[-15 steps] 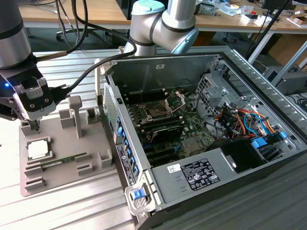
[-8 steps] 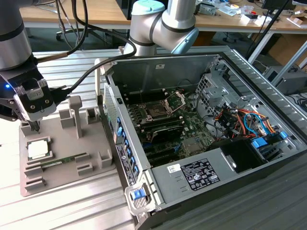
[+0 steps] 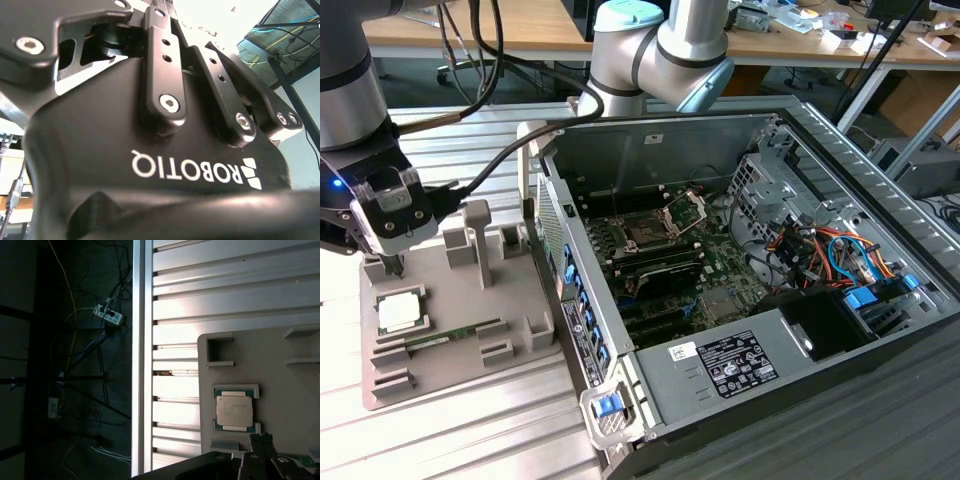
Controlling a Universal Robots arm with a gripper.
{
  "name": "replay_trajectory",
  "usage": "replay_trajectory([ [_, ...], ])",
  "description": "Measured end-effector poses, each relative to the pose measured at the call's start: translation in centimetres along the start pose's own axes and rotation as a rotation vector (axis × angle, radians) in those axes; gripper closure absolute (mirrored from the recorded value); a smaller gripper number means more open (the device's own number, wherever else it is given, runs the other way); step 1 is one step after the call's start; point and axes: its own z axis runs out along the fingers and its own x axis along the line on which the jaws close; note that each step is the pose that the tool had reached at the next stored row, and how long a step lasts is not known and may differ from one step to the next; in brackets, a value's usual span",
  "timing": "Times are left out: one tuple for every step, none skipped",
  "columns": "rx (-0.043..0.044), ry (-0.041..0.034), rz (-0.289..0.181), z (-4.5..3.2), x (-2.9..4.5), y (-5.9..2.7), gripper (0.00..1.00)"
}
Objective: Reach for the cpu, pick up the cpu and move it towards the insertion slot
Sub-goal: 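Pick up the cpu and move it towards the insertion slot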
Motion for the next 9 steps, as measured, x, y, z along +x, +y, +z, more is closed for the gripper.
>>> replay_trajectory([
  [0.0, 0.0, 0.0, 0.03, 0.0, 0.0, 0.89],
  [0.0, 0.0, 0.0, 0.05, 0.0, 0.0, 0.89],
  [0.0, 0.0, 0.0, 0.09, 0.0, 0.0, 0.89],
  [0.0, 0.0, 0.0, 0.13, 0.0, 0.0, 0.89],
  [0.0, 0.0, 0.0, 0.15, 0.0, -0.01, 0.89],
  [0.0, 0.0, 0.0, 0.18, 0.0, -0.01, 0.89],
  [0.0, 0.0, 0.0, 0.21, 0.0, -0.01, 0.89],
  [0.0, 0.0, 0.0, 0.25, 0.0, -0.01, 0.89],
  [0.0, 0.0, 0.0, 0.28, 0.0, -0.01, 0.89],
])
